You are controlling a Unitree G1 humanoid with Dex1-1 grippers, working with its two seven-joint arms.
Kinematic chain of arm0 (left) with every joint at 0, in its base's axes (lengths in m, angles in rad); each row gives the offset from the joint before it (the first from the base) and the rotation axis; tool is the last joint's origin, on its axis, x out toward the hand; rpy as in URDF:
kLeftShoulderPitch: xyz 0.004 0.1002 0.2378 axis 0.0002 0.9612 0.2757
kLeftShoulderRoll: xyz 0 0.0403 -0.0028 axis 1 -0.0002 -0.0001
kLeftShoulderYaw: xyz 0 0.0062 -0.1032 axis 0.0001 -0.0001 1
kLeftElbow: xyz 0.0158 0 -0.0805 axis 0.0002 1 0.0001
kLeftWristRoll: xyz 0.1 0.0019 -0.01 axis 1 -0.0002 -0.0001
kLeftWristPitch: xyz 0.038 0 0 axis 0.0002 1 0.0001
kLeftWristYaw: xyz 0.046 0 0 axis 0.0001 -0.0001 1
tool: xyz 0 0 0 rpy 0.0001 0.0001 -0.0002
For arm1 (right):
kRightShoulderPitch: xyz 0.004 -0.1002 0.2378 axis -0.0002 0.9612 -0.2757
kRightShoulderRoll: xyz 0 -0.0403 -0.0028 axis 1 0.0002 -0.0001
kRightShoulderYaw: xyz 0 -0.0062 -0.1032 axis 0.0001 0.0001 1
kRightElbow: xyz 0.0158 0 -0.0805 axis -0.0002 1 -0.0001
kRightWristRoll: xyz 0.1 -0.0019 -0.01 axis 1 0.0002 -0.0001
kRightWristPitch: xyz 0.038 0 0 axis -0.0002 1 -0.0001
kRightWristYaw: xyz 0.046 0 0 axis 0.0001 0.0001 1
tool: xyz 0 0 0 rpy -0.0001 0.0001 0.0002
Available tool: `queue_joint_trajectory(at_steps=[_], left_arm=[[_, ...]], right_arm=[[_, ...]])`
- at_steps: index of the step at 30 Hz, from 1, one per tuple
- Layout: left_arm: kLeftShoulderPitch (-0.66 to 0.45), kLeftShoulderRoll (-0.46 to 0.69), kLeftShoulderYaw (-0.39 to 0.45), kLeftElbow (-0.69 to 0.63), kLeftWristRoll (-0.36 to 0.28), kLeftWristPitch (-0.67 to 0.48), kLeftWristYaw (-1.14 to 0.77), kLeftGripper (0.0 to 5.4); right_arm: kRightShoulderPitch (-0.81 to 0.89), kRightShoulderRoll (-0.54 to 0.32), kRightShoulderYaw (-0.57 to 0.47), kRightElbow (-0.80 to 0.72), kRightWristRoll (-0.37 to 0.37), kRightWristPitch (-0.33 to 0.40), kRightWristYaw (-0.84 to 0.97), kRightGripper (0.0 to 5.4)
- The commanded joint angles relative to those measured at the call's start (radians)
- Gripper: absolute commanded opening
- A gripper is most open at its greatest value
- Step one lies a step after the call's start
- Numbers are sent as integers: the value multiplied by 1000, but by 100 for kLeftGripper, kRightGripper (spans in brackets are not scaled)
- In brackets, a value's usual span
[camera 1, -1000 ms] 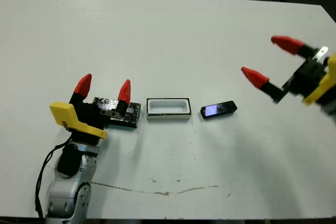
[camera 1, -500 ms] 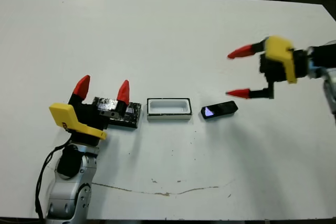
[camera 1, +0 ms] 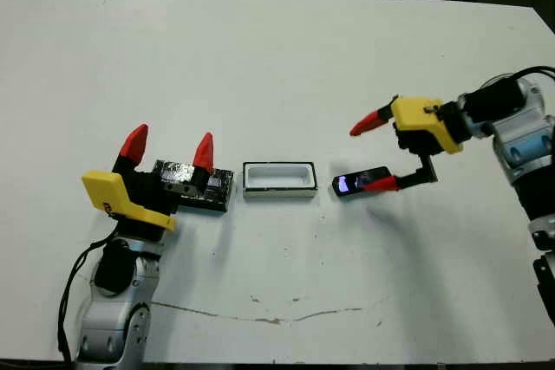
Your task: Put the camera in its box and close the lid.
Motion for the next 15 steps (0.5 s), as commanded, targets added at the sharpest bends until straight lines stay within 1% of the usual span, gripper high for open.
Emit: queue_joint_trajectory(at_steps=[1, 7, 11, 12, 15], left_arm=[[11, -2, 0, -1, 4, 12, 6, 540], [7, 1, 1, 4, 4, 8, 2, 540], [4, 4, 1, 2, 8, 10, 2, 540], [3, 4, 1, 3, 9, 8, 2, 540], [3, 5, 0, 0, 8, 14, 3, 540]], right_arm=[[2, 14, 8, 26, -2, -6, 18, 539], [14, 35, 20, 53, -24, -93, 5, 539], [28, 41, 22, 45, -30, -78, -9, 539], [33, 40, 20, 41, -33, -86, -20, 539], [43, 41, 12, 46, -31, -100, -36, 507]])
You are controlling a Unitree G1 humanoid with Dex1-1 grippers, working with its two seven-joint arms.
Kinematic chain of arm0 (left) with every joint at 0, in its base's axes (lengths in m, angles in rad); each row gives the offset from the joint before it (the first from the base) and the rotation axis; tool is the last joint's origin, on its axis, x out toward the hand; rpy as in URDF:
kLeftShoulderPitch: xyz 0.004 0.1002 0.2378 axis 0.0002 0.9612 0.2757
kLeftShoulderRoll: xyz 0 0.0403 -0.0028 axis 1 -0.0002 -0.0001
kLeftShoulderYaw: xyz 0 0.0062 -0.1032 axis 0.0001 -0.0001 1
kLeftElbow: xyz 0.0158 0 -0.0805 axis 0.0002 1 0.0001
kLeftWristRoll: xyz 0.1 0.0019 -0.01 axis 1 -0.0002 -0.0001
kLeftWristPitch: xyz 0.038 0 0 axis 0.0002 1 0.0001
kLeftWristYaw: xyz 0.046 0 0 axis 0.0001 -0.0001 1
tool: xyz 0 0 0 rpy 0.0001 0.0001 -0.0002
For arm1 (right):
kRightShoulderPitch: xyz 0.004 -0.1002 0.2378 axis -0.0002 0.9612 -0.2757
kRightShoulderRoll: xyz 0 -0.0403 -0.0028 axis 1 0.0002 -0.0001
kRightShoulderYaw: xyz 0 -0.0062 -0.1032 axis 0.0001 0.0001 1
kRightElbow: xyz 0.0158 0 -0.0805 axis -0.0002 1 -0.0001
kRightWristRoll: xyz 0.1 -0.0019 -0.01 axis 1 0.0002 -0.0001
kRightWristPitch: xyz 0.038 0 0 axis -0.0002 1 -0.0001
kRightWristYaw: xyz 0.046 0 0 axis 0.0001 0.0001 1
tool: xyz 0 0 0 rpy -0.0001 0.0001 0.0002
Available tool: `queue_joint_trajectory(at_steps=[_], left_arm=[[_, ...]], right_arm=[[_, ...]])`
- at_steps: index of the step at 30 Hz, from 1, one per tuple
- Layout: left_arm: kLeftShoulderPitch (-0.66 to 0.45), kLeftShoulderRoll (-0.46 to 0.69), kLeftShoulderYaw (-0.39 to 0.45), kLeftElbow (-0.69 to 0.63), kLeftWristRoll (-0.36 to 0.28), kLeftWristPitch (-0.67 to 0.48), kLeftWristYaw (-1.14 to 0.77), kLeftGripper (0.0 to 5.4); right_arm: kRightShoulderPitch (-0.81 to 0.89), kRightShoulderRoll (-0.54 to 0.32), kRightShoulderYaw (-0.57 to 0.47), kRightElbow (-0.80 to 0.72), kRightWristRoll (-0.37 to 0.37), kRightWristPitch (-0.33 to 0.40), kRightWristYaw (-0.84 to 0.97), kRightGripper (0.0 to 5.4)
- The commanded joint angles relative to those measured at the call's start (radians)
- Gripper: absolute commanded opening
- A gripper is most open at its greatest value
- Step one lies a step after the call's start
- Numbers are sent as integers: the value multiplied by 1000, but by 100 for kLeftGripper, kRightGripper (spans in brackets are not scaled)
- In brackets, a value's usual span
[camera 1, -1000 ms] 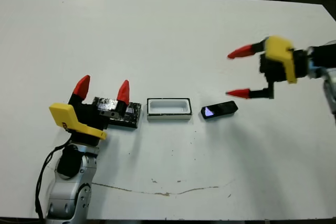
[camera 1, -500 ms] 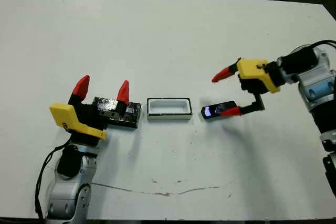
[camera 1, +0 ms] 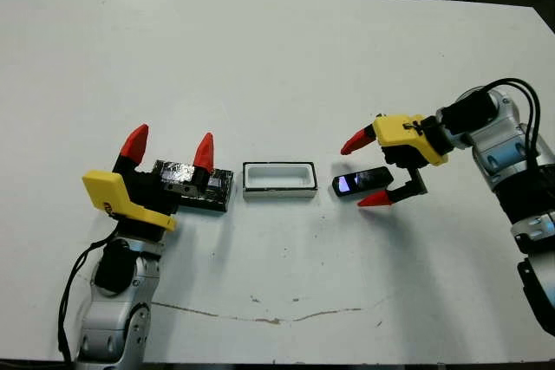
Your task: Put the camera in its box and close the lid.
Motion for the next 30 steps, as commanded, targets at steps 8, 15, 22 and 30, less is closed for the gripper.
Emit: queue_joint_trajectory(at_steps=[8, 15, 22, 30], left_arm=[[2, 5, -3, -1, 11, 13, 3, 540], [6, 5, -3, -2, 10, 13, 3, 540], [10, 6, -1, -5, 13, 14, 6, 540], [10, 3, 2, -1, 4, 14, 3, 540]], right_arm=[[36, 2, -5, 25, 1, -14, -11, 394], [51, 0, -20, 22, 3, -55, -32, 287], [21, -16, 25, 22, -51, -60, -10, 180], [9, -33, -8, -17, -47, 43, -31, 168]])
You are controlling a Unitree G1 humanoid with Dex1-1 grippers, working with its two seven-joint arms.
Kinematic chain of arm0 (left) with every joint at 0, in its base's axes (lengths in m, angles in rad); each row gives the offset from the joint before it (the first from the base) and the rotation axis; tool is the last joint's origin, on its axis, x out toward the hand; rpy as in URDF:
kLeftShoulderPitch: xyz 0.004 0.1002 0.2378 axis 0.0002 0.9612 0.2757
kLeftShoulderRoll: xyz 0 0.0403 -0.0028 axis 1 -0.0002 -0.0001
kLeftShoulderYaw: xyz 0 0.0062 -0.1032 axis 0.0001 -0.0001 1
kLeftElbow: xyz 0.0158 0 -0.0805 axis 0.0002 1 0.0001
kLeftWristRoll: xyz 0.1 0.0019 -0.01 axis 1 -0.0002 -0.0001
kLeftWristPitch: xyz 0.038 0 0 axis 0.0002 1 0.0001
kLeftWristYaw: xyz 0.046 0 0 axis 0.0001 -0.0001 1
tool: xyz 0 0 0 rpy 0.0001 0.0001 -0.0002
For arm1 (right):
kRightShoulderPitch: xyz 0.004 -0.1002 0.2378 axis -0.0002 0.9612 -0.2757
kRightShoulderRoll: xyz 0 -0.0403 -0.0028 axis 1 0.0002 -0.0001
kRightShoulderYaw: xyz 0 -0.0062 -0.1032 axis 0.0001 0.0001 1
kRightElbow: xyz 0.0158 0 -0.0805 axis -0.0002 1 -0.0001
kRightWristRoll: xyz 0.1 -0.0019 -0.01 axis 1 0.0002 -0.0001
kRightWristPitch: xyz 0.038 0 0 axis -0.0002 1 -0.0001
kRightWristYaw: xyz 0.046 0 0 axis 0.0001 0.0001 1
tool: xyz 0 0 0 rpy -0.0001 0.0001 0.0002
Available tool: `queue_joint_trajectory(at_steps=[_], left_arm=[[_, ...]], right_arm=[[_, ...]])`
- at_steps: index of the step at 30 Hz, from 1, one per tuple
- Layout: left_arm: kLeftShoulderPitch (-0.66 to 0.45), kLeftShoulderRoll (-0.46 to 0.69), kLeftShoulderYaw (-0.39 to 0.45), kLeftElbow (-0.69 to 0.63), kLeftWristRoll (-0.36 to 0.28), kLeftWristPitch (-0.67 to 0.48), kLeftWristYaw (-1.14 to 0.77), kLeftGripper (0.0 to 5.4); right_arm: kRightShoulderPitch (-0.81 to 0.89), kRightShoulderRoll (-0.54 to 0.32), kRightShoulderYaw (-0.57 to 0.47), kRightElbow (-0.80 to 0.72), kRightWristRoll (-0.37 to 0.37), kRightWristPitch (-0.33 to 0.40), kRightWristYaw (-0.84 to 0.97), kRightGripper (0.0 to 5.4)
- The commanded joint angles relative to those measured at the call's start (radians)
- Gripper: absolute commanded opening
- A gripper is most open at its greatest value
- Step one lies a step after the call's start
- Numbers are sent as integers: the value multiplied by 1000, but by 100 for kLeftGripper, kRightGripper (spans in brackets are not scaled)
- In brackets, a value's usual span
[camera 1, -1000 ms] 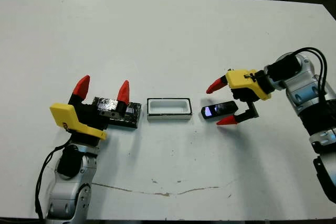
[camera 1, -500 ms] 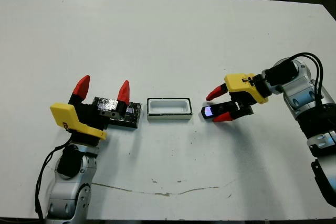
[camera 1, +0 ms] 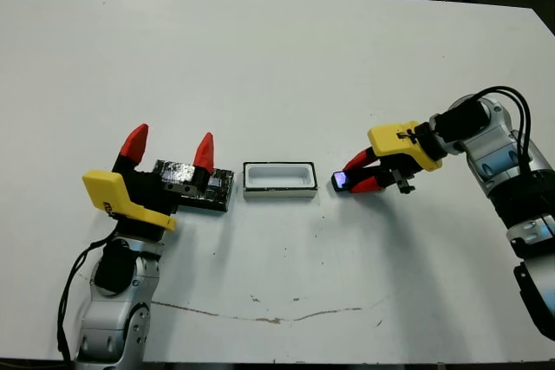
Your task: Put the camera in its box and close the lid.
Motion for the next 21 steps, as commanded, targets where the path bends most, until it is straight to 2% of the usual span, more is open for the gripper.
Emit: queue_joint_trajectory(at_steps=[1, 4, 10, 11, 15, 21], left_arm=[[11, 3, 1, 2, 10, 10, 5, 540], [11, 3, 0, 3, 15, 7, 6, 540], [12, 1, 1, 4, 12, 8, 5, 540], [12, 0, 1, 4, 10, 8, 5, 540], [14, -1, 0, 1, 10, 10, 7, 540], [14, 0, 0, 0, 6, 12, 5, 540]], right_arm=[[6, -36, -20, -28, -12, 80, -17, 168], [-8, -39, -45, -48, 11, 162, -9, 168], [-40, -23, -106, -53, 83, 261, -2, 168], [-42, -12, -129, -43, 109, 261, -8, 168], [-59, 31, -199, -27, 206, 348, -18, 168], [-46, 90, -226, -111, 283, 486, -71, 168]])
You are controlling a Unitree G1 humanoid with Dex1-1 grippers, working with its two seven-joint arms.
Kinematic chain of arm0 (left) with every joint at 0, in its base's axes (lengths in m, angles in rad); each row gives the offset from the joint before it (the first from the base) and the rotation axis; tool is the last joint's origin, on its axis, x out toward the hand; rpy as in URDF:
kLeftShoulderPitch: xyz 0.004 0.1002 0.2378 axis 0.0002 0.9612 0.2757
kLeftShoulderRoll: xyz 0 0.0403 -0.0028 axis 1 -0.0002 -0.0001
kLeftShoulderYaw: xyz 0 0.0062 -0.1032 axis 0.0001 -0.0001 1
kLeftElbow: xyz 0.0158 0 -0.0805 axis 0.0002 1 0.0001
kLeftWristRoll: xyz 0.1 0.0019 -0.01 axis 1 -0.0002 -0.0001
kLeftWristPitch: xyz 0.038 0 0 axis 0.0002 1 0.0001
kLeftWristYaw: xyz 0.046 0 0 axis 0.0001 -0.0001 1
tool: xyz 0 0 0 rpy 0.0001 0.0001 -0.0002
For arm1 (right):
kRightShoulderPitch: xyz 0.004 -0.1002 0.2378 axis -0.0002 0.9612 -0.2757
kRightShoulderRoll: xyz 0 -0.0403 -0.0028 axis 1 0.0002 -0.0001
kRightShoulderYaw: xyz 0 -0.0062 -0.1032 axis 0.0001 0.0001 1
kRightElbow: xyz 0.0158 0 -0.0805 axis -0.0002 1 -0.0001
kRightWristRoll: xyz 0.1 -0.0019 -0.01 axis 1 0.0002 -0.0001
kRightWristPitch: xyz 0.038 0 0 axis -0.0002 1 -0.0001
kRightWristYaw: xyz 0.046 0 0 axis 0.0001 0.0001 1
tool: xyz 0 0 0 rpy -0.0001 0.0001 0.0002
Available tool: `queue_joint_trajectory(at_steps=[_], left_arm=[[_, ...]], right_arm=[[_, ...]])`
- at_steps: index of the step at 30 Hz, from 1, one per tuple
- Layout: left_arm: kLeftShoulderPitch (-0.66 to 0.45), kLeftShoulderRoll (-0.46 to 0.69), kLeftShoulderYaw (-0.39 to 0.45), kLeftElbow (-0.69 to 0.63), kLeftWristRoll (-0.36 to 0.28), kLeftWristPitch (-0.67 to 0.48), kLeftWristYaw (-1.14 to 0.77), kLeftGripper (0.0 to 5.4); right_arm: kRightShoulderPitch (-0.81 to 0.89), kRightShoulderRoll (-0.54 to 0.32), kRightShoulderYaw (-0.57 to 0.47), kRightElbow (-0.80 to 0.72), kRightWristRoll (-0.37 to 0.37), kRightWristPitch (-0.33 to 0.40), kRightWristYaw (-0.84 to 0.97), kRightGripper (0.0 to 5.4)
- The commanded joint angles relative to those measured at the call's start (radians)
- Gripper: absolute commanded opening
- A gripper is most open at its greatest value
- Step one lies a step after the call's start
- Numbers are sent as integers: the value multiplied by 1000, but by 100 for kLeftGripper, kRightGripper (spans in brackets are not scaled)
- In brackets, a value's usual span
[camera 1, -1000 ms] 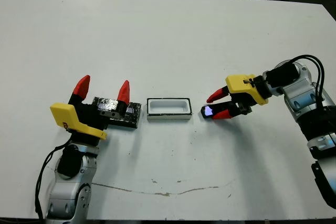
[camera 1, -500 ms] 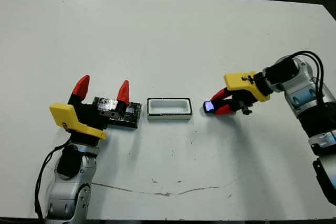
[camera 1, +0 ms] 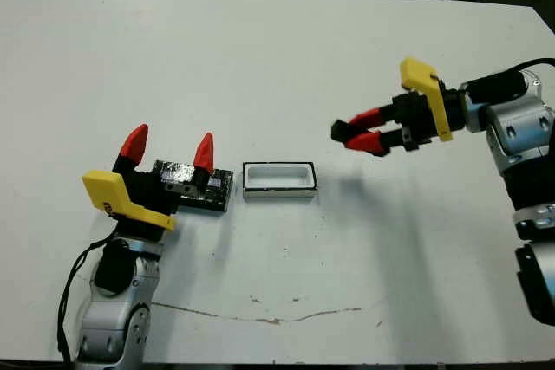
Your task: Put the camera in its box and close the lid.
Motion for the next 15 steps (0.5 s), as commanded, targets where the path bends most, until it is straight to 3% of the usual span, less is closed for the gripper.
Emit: queue_joint_trajectory(at_steps=[1, 11, 15], left_arm=[[12, 1, 1, 0, 4, 12, 4, 540], [11, 0, 1, 5, 6, 0, 4, 540], [12, 0, 1, 6, 3, -2, 1, 540]], right_arm=[[10, 27, -12, -60, 36, 60, -32, 168], [66, 134, 37, -192, 52, 127, -142, 168], [77, 171, 67, -221, 63, 198, -173, 168]])
